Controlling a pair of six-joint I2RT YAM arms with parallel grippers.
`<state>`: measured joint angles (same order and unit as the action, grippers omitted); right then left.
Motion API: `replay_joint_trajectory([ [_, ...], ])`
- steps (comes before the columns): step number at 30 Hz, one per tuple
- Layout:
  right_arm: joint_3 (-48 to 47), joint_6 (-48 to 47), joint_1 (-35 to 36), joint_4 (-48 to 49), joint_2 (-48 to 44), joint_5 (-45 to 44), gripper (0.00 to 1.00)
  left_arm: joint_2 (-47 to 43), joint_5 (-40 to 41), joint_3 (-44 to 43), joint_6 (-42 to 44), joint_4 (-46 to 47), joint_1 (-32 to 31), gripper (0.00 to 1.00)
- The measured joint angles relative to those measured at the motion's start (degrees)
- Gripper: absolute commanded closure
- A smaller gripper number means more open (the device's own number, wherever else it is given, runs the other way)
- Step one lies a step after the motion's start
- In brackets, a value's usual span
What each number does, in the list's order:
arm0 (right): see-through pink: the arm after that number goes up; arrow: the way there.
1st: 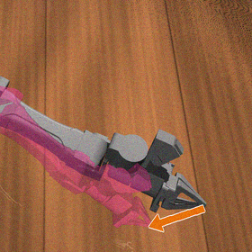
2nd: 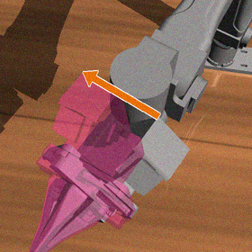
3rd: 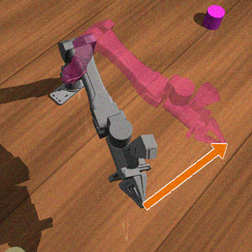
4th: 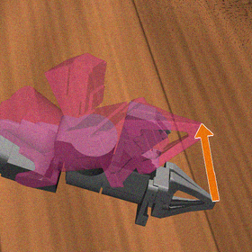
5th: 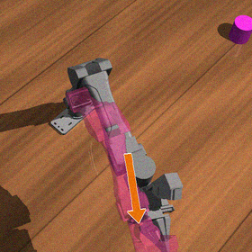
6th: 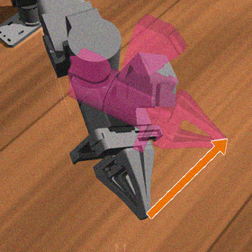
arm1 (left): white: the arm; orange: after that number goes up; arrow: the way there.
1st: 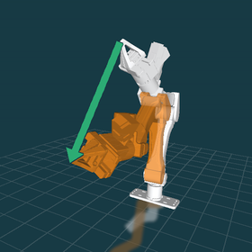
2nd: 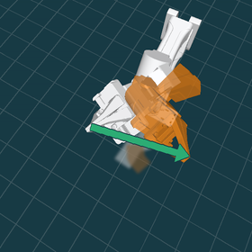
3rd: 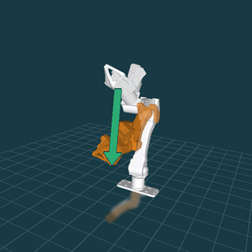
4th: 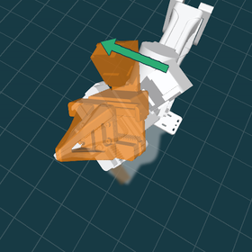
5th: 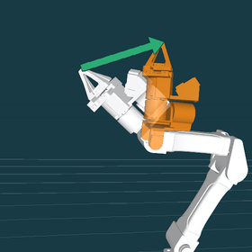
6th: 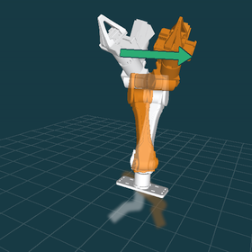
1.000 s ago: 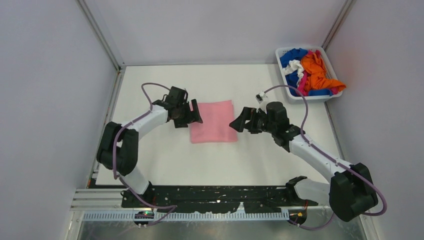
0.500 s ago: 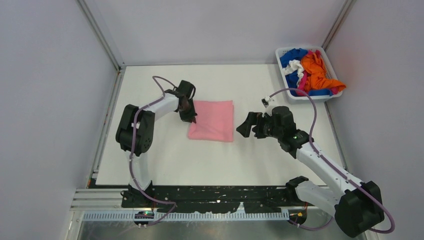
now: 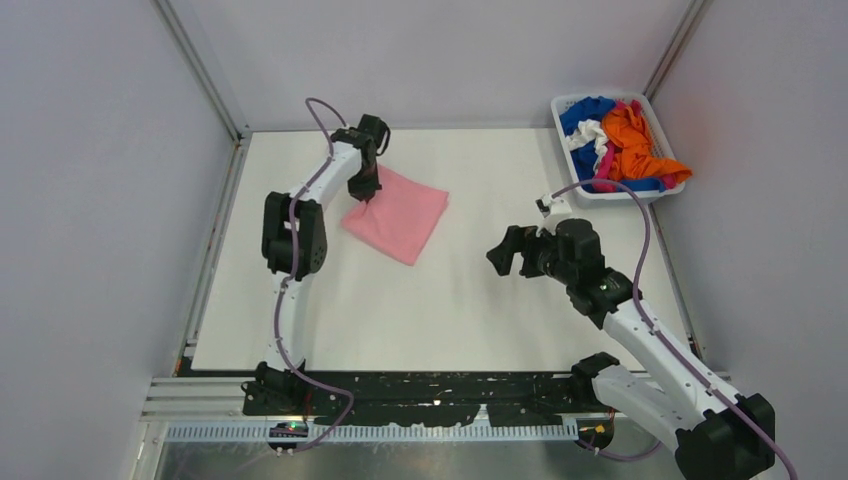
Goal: Fold and stack the t-shirts
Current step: Put the neatly folded tshirt into the corner of the board with the left arm
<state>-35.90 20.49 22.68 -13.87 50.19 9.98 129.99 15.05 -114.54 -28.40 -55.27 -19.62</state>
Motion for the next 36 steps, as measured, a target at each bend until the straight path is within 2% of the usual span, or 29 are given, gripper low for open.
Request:
replay_joint_trajectory([
  [7, 1.2, -2.2, -0.3, -1.2, -1.3, -4.2, 0.05, 8.6, 1.2, -17.3, 4.9, -5.9, 9.1, 1.0],
  [11, 2.4, -2.7, -0.5, -1.7, -2.3, -6.2, 0.04, 8.8, 1.1, -19.2, 6.2, -6.0, 15.7, 1.0],
  [18, 2.8, -3.5, -1.0, -1.7, -2.7, -9.1, 0.05, 9.1, -4.2, -21.4, 6.8, -2.8, 26.6, 1.0],
  [20, 2.8, -3.7, -1.1, -1.7, -2.7, -9.8, 0.05, 10.7, -5.0, -24.4, 8.2, -2.1, 29.0, 1.0],
  [23, 2.8, -3.8, -1.2, -1.7, -2.4, -10.7, 0.05, 13.1, -5.7, -28.1, 10.4, 0.6, 30.4, 1.0],
  [29, 2.8, -3.9, -1.2, -1.7, -1.6, -12.1, 0.05, 14.5, -7.5, -28.6, 11.4, 2.9, 31.1, 0.99],
  [30, 2.8, -3.9, -1.2, -1.7, -1.5, -12.2, 0.05, 14.6, -7.8, -28.6, 11.5, 3.3, 31.2, 0.96],
  [32, 2.8, -3.9, -1.3, -1.7, -1.3, -12.5, 0.04, 14.6, -8.5, -28.6, 11.8, 4.1, 31.6, 0.84],
  [33, 2.8, -3.9, -1.3, -1.7, -1.2, -12.5, 0.05, 14.6, -8.9, -28.6, 11.9, 4.7, 31.8, 0.77],
  [34, 2.8, -3.9, -1.4, -1.7, -1.2, -12.5, 0.05, 14.6, -9.1, -28.6, 12.2, 5.6, 32.1, 0.66],
  [35, 2.8, -3.9, -1.4, -1.7, -1.2, -12.7, 0.05, 14.7, -9.3, -28.8, 12.4, 6.5, 32.4, 0.61],
  [36, 2.8, -3.9, -1.4, -1.8, -1.2, -12.8, 0.04, 14.8, -9.6, -29.0, 12.6, 7.1, 32.6, 0.6],
])
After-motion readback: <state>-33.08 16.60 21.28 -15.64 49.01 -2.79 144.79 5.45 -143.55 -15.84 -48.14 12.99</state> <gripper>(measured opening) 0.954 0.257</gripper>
